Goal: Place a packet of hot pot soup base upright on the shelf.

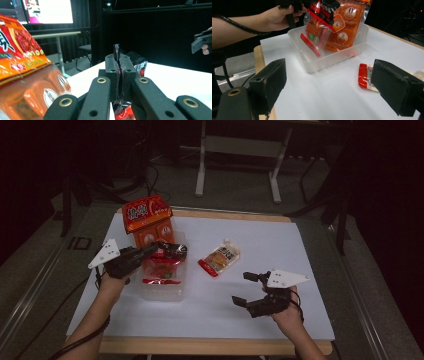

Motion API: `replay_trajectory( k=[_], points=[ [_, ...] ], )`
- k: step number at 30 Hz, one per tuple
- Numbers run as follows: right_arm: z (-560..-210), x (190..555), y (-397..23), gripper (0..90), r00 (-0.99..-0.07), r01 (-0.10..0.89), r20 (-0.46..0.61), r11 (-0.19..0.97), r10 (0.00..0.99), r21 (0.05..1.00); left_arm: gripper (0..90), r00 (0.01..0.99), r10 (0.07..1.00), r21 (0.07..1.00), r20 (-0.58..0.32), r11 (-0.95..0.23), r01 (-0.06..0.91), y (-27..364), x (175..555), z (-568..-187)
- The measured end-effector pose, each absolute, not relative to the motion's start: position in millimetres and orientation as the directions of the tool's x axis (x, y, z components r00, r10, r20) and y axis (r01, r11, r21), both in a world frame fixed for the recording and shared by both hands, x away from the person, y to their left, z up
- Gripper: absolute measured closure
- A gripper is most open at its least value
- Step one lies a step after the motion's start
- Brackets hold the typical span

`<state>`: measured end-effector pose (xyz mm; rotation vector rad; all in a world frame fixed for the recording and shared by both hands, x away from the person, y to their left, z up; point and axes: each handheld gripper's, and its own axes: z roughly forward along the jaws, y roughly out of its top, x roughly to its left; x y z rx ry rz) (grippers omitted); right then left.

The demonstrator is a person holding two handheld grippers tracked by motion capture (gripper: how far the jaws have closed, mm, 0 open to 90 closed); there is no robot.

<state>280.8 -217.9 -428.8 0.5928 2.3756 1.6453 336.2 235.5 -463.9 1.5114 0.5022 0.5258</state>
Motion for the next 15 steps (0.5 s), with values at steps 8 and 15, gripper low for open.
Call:
replay_trajectory(
  k=[8,15],
  points=[
    [-429,280,-218,13.2,-0.903,0.217,0.072,0.306,0.424,0.927,87.7,0.783,0.621,1.000,-0.014,0.010,0.010,242,333,-471],
    [-430,281,-217,13.2,-0.905,0.221,0.075,0.312,0.420,0.924,87.6,0.797,0.603,0.994,0.035,-0.103,0.034,235,326,-486]
  ],
)
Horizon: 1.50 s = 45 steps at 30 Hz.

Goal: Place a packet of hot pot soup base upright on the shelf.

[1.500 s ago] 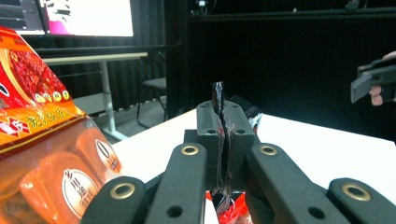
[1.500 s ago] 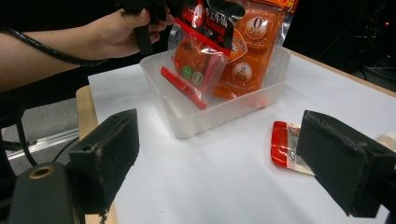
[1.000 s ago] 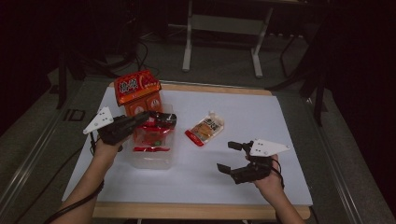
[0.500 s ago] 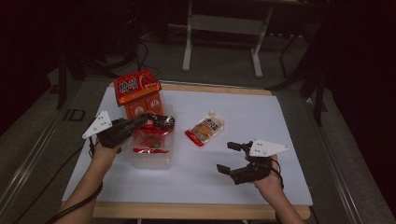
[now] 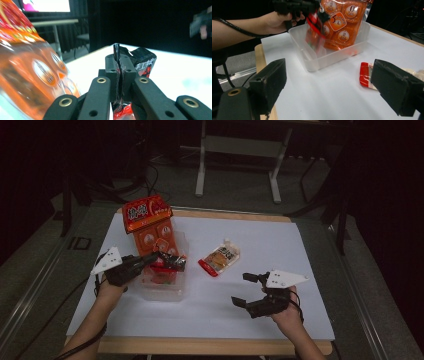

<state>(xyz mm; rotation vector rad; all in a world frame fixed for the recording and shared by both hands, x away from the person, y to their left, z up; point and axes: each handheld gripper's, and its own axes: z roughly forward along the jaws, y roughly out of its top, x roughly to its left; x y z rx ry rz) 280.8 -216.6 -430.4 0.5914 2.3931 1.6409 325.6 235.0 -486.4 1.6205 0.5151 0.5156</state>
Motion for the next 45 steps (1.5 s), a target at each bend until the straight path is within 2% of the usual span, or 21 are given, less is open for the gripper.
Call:
replay_trajectory(
  k=[14,18,23,25,29,33,35,45],
  points=[
    [-430,281,-216,13.2,-0.905,0.226,0.081,0.311,0.417,0.923,85.8,0.783,0.619,0.988,-0.064,-0.070,0.136,253,319,-499],
    [-430,281,-215,13.2,-0.905,0.224,0.078,0.312,0.418,0.923,80.0,0.784,0.614,0.987,-0.087,-0.055,0.153,254,318,-496],
    [-430,281,-216,13.2,-0.905,0.222,0.076,0.312,0.419,0.924,62.0,0.771,0.630,0.985,-0.096,-0.051,0.165,251,314,-489],
    [-430,282,-216,13.2,-0.904,0.224,0.078,0.311,0.420,0.924,59.0,0.779,0.619,0.984,-0.095,-0.058,0.166,249,312,-486],
    [-430,282,-217,13.4,-0.902,0.225,0.078,0.309,0.424,0.924,46.7,0.772,0.629,0.982,-0.091,-0.069,0.173,244,309,-479],
    [-430,283,-218,13.6,-0.900,0.227,0.079,0.308,0.428,0.924,30.4,0.776,0.620,0.978,-0.117,-0.064,0.198,240,308,-472],
    [-430,283,-219,13.8,-0.899,0.227,0.077,0.308,0.431,0.924,19.2,0.788,0.606,0.978,-0.109,-0.075,0.193,237,307,-469],
    [-431,287,-221,16.3,-0.898,0.204,0.047,0.317,0.438,0.926,5.3,0.784,0.612,0.982,-0.103,-0.062,0.177,224,297,-453]
  ],
)
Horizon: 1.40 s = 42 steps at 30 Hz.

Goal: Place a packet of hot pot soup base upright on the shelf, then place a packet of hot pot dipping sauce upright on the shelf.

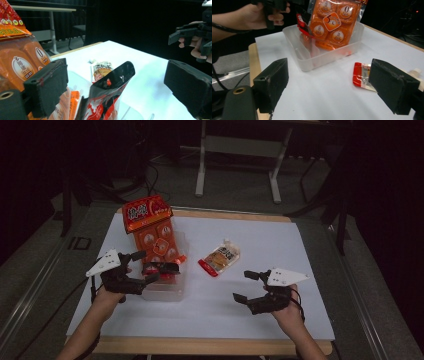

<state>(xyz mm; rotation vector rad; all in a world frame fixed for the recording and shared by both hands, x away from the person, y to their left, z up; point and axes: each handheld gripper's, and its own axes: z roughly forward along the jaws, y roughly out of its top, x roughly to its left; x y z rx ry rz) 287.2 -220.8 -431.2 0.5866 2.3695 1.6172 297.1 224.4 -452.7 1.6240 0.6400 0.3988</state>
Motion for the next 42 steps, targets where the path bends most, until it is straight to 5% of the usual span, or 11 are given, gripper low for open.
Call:
replay_trajectory(
  k=[16,34,42],
  points=[
    [-421,306,-229,13.1,-0.825,0.206,-0.020,0.334,0.564,0.920,2.9,0.831,0.552,0.988,-0.067,-0.078,0.131,199,274,-440],
    [-435,350,-244,11.0,-0.734,0.316,0.044,0.283,0.678,0.905,2.9,0.902,0.431,0.989,-0.033,-0.115,0.092,161,232,-448],
    [-445,371,-240,16.0,-0.690,0.333,0.005,0.311,0.724,0.890,2.9,0.906,0.419,0.985,-0.051,-0.130,0.115,154,222,-458]
  ],
)
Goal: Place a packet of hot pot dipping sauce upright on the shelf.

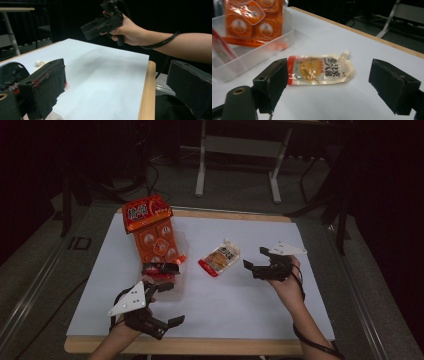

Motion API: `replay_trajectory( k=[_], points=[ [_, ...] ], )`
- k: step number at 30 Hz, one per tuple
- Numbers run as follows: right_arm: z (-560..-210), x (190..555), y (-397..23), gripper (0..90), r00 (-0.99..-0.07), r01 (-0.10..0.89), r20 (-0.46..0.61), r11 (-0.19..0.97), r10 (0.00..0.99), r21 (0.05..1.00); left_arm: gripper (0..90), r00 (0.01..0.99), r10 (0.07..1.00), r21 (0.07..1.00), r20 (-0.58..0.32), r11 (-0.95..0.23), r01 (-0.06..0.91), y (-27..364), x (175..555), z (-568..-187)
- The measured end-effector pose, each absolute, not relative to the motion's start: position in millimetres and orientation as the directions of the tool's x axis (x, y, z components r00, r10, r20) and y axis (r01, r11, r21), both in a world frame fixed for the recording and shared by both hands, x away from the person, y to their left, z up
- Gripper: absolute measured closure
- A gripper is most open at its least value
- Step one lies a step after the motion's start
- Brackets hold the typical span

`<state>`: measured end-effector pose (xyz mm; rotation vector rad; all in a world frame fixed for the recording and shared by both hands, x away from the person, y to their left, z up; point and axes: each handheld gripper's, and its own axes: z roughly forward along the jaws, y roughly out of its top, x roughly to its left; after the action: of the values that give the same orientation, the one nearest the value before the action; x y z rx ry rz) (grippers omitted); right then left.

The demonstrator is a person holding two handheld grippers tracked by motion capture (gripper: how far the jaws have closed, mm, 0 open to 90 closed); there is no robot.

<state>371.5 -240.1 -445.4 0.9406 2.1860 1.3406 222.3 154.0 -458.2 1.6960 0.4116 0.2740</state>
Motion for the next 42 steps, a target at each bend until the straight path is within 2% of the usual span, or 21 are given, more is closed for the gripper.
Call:
replay_trajectory(
  k=[6,22,33,39,42],
  points=[
    [-454,392,-232,21.3,-0.678,0.363,0.019,0.312,0.735,0.878,2.9,0.905,0.423,0.981,-0.041,-0.156,0.117,152,217,-465],
    [-491,446,-207,23.8,-0.639,0.467,0.068,0.316,0.767,0.826,2.9,0.897,0.440,0.980,-0.042,-0.156,0.123,161,217,-469],
    [-509,467,-204,34.1,-0.588,0.527,0.073,0.313,0.806,0.790,2.9,0.893,0.448,0.980,-0.048,-0.153,0.129,164,214,-471],
    [-516,475,-203,36.4,-0.572,0.554,0.087,0.306,0.816,0.774,2.9,0.892,0.448,0.978,-0.053,-0.157,0.137,163,213,-474],
    [-522,476,-200,36.8,-0.568,0.554,0.041,0.345,0.822,0.757,2.8,0.893,0.448,0.978,-0.055,-0.158,0.139,162,212,-475]
  ],
)
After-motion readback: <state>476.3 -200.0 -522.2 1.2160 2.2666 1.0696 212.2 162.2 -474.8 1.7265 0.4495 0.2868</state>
